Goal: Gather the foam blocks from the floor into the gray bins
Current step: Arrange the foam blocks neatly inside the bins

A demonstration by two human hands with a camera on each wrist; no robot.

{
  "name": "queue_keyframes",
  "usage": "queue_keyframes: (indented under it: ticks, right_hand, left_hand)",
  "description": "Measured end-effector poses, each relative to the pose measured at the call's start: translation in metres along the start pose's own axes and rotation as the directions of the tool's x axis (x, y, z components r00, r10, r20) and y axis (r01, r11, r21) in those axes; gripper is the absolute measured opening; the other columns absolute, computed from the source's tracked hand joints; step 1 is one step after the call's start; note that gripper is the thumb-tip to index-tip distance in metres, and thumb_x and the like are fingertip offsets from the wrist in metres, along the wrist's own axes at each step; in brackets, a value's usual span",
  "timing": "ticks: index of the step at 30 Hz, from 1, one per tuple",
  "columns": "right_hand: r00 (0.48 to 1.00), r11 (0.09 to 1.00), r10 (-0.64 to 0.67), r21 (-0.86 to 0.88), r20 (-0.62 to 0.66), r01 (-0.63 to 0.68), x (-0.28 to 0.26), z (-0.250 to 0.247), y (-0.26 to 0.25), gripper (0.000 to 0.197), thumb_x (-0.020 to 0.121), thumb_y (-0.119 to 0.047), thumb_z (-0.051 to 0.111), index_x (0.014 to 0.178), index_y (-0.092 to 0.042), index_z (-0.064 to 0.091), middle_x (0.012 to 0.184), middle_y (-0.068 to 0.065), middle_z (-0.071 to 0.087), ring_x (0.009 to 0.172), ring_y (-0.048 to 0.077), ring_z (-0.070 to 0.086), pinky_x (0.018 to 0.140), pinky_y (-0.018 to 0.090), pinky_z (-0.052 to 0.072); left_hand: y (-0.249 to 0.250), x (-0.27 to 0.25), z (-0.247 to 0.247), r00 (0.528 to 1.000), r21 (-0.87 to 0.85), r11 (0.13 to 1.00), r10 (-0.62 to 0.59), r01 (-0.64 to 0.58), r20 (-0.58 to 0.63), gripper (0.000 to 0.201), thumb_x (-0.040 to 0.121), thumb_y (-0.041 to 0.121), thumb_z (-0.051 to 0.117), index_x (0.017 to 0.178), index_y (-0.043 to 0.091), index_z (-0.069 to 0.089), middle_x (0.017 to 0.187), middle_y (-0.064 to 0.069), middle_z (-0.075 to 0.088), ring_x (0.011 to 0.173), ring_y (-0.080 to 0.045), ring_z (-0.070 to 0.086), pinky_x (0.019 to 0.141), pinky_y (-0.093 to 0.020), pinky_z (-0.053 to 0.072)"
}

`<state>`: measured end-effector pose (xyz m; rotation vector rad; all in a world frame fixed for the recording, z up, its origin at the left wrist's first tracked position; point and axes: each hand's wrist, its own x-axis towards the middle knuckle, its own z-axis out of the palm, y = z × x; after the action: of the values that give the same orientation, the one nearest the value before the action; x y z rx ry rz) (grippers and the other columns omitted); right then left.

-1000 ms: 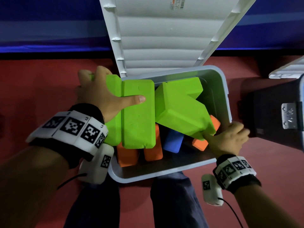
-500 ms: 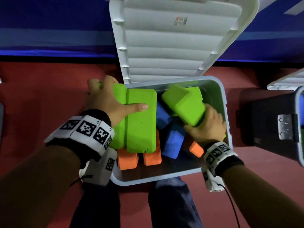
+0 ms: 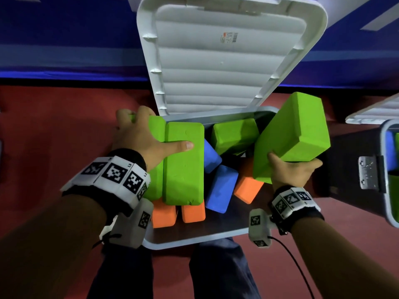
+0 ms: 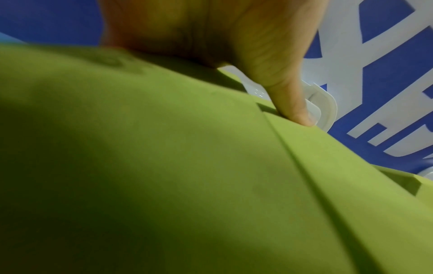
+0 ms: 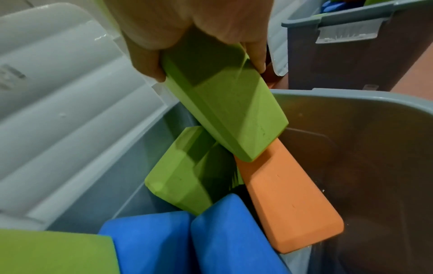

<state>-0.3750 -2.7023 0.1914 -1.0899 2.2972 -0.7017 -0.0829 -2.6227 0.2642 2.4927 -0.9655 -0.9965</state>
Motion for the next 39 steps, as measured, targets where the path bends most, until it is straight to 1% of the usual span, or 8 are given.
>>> queue_keyframes:
  ticks: [7, 10, 12, 14, 18, 22, 28, 39]
  right_hand:
    - [0.976, 0.983, 0.183, 0.008, 0.118, -0.185, 0.001, -0.023, 0.016, 0.104, 0.055, -0.043, 0.088, 0.134, -0.01, 0.028, 0.125, 0.011, 0.051, 0.115, 0.026, 0.053, 0.097, 0.036, 0.045]
    - [0.764, 0.859, 0.503, -0.33, 0.403, -0.391, -0.016, -0.033, 0.027, 0.048, 0.075, -0.04, 0.076, 0.101, -0.013, 0.046, 0.099, 0.009, 0.046, 0.084, 0.02, 0.049, 0.073, 0.03, 0.046]
    - [0.631, 0.793, 0.52, -0.6, 0.576, -0.107, -0.033, -0.025, 0.041, 0.036, 0.074, -0.04, 0.075, 0.079, -0.012, 0.054, 0.085, 0.011, 0.054, 0.068, 0.022, 0.052, 0.069, 0.033, 0.038]
    - [0.66, 0.745, 0.328, -0.615, 0.676, 0.26, -0.048, -0.005, 0.052, 0.043, 0.081, -0.036, 0.07, 0.112, -0.009, 0.058, 0.103, 0.015, 0.062, 0.091, 0.029, 0.061, 0.079, 0.033, 0.042]
    - [0.561, 0.617, 0.197, -0.546, 0.804, 0.567, -0.08, 0.047, 0.07, 0.088, 0.086, -0.043, 0.06, 0.151, -0.029, 0.002, 0.144, 0.019, 0.027, 0.115, 0.036, 0.052, 0.093, 0.036, 0.045]
    - [0.683, 0.633, 0.312, -0.681, 0.66, 0.368, -0.088, 0.083, 0.078, 0.107, 0.076, -0.057, 0.068, 0.148, -0.041, -0.009, 0.144, 0.021, 0.007, 0.107, 0.039, 0.057, 0.091, 0.037, 0.044]
    - [0.679, 0.742, 0.28, -0.602, 0.679, 0.296, -0.076, 0.077, 0.092, 0.106, 0.079, -0.045, 0.071, 0.147, -0.042, -0.01, 0.137, 0.027, 0.029, 0.113, 0.041, 0.051, 0.084, 0.04, 0.039]
    - [0.498, 0.672, 0.278, -0.537, 0.821, 0.51, -0.11, 0.065, 0.11, 0.102, 0.084, -0.028, 0.065, 0.125, -0.058, -0.023, 0.135, 0.025, 0.014, 0.085, 0.035, 0.061, 0.09, 0.035, 0.047]
  left_hand:
    - [0.011, -0.003, 0.002, 1.0, 0.038, 0.999, -0.018, 0.017, 0.017, 0.089, 0.043, 0.07, 0.077, 0.115, 0.028, 0.044, 0.128, -0.003, 0.029, 0.12, -0.03, 0.038, 0.098, -0.038, 0.038]
    - [0.007, -0.001, -0.003, 0.999, 0.022, 1.0, -0.02, 0.019, 0.047, 0.091, 0.042, 0.069, 0.077, 0.115, 0.028, 0.043, 0.127, -0.003, 0.028, 0.119, -0.027, 0.039, 0.099, -0.035, 0.037]
    - [0.002, 0.001, -0.005, 0.998, -0.006, 1.0, -0.01, 0.01, 0.056, 0.09, 0.041, 0.068, 0.077, 0.114, 0.028, 0.043, 0.126, -0.003, 0.027, 0.118, -0.022, 0.041, 0.099, -0.032, 0.036]
    - [-0.004, -0.001, -0.006, 0.999, -0.016, 1.0, -0.008, 0.009, 0.042, 0.094, 0.036, 0.071, 0.074, 0.112, 0.027, 0.043, 0.125, -0.004, 0.028, 0.118, -0.021, 0.04, 0.101, -0.031, 0.036]
    - [-0.02, 0.002, -0.005, 1.0, -0.005, 1.0, 0.009, -0.009, -0.008, 0.101, 0.021, 0.086, 0.062, 0.105, 0.034, 0.041, 0.124, -0.003, 0.034, 0.114, -0.019, 0.043, 0.101, -0.033, 0.039]
    - [-0.032, 0.006, -0.01, 0.999, 0.035, 0.999, 0.023, -0.022, -0.047, 0.101, 0.017, 0.089, 0.06, 0.101, 0.038, 0.037, 0.115, 0.003, 0.027, 0.111, -0.021, 0.045, 0.101, -0.036, 0.04]
    - [-0.03, 0.001, -0.011, 0.997, 0.032, 0.999, 0.043, -0.041, -0.061, 0.104, 0.023, 0.081, 0.063, 0.112, 0.03, 0.043, 0.113, 0.003, 0.025, 0.113, -0.023, 0.046, 0.103, -0.035, 0.038]
    - [-0.027, -0.004, -0.011, 0.995, 0.025, 0.998, 0.067, -0.065, -0.077, 0.099, 0.03, 0.076, 0.066, 0.113, 0.026, 0.045, 0.125, -0.006, 0.032, 0.115, -0.021, 0.043, 0.1, -0.031, 0.037]
